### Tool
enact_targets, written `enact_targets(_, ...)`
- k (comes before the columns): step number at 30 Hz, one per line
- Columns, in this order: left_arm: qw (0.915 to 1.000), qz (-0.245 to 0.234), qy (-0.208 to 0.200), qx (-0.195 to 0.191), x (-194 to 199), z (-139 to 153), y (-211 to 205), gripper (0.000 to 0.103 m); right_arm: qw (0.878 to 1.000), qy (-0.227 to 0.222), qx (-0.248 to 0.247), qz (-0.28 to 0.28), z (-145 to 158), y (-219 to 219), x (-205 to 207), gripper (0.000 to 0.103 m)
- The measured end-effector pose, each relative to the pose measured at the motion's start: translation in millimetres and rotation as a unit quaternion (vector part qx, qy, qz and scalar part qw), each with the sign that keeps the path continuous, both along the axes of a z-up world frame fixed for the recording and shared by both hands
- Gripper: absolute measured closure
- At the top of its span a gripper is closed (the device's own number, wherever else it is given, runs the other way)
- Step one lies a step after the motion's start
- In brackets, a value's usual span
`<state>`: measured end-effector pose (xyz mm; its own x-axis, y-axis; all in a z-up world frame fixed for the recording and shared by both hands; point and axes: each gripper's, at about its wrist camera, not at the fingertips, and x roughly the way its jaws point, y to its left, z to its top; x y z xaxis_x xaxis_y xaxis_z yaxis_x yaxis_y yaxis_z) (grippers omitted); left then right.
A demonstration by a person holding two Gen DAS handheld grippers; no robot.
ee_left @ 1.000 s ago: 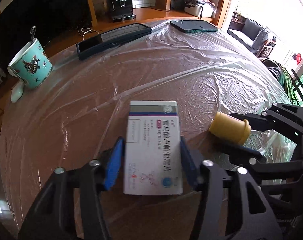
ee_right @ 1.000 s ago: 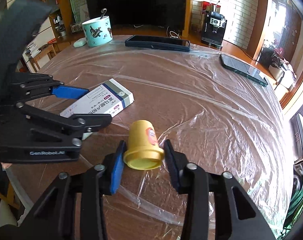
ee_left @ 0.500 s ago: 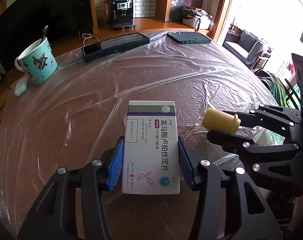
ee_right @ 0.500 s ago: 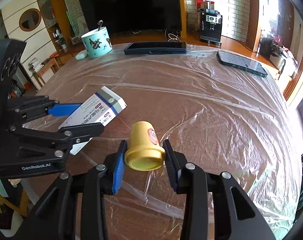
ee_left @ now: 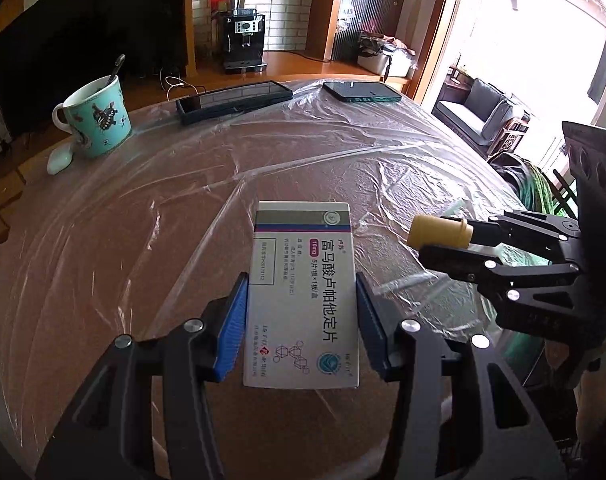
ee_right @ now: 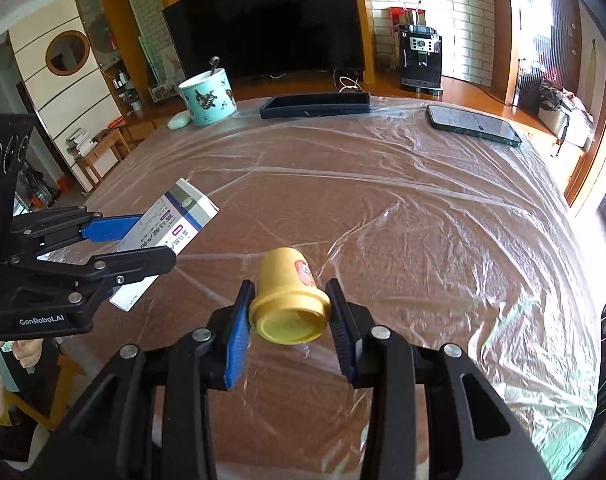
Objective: Collect trash
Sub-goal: 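Carry the white medicine box and yellow cup over the black trash bin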
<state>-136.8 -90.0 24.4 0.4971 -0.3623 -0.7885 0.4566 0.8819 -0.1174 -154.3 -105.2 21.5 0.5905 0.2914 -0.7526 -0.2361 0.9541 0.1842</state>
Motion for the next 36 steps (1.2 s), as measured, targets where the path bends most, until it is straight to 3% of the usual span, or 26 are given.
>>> enact_targets(20,0.9992,-0.026,-0.019,-0.023,-74,21,27,0.051,0.998,-0.028,0.011,0.052,25,12,-69,0.066)
enact_targets(36,0.9969,-0.077,-0.011,-0.007,-144,8,22,0.051,0.996,-0.017,0.022,0.088,19,21,-136,0.066)
